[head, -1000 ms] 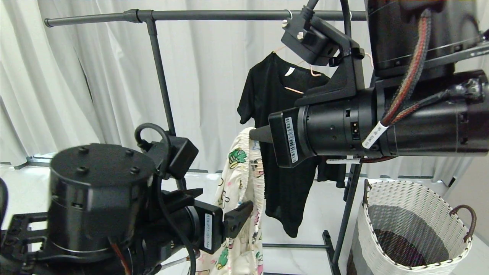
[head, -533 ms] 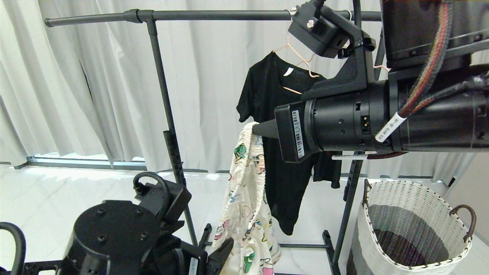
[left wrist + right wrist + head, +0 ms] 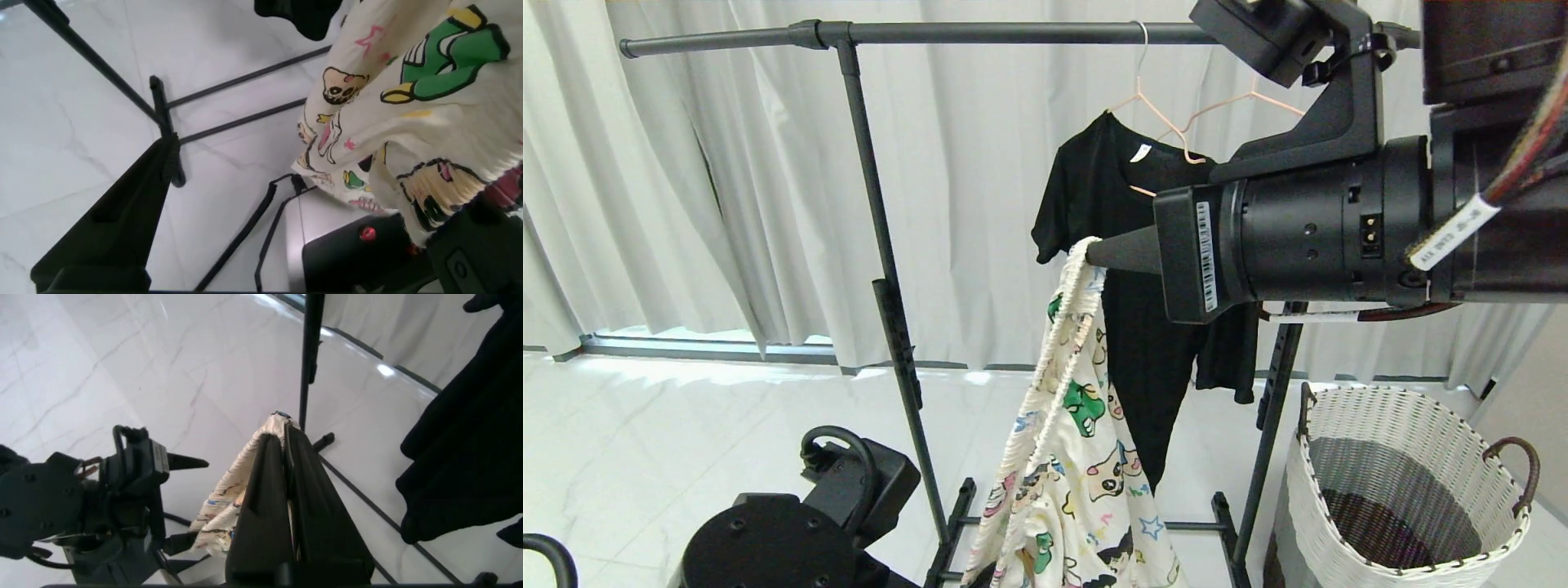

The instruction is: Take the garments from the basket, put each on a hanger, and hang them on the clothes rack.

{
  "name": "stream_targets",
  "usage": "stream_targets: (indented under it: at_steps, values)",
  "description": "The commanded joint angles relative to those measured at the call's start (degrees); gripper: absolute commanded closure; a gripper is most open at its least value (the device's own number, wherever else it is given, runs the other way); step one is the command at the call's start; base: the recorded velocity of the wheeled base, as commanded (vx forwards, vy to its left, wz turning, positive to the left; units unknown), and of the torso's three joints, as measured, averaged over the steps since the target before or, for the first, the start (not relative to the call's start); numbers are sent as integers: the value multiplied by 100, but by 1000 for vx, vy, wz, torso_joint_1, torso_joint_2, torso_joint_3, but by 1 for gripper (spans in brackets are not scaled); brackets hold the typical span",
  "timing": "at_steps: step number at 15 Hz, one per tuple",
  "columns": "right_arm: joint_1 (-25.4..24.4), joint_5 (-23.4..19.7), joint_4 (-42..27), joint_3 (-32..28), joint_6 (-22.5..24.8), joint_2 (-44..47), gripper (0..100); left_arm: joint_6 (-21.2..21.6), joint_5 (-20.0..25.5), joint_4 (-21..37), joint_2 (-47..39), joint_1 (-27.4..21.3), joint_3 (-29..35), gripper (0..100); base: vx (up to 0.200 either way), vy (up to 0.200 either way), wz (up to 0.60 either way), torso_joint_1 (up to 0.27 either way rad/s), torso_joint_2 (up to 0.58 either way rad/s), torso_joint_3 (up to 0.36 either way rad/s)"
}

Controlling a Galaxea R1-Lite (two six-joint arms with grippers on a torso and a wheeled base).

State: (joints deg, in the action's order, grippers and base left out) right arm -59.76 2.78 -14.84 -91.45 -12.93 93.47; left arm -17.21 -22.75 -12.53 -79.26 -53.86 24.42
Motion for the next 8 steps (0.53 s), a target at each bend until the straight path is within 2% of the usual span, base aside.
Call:
stream_targets:
  at_steps: [1, 2, 5, 7, 8]
  values:
    - [70, 12, 7, 5, 1, -39, 100, 7, -28, 5, 104, -90, -7, 0, 0, 0, 0, 0, 0, 0]
    - [78, 12, 7, 14, 1, -39, 100, 7, -54, 14, 122, -125, -7, 100, 0, 0, 0, 0, 0, 0]
    - [254, 118, 7, 224, 1, -188, 100, 43, -749, 5, 122, -362, 28, 100, 0, 0, 0, 0, 0, 0]
    - [404, 399, -134, 822, 1, -619, 100, 482, -881, 40, 192, -433, 670, 100, 0, 0, 0, 0, 0, 0]
    - [448, 443, -204, 1165, 1, -927, 100, 579, -881, 181, 113, -424, 1197, 100, 0, 0, 0, 0, 0, 0]
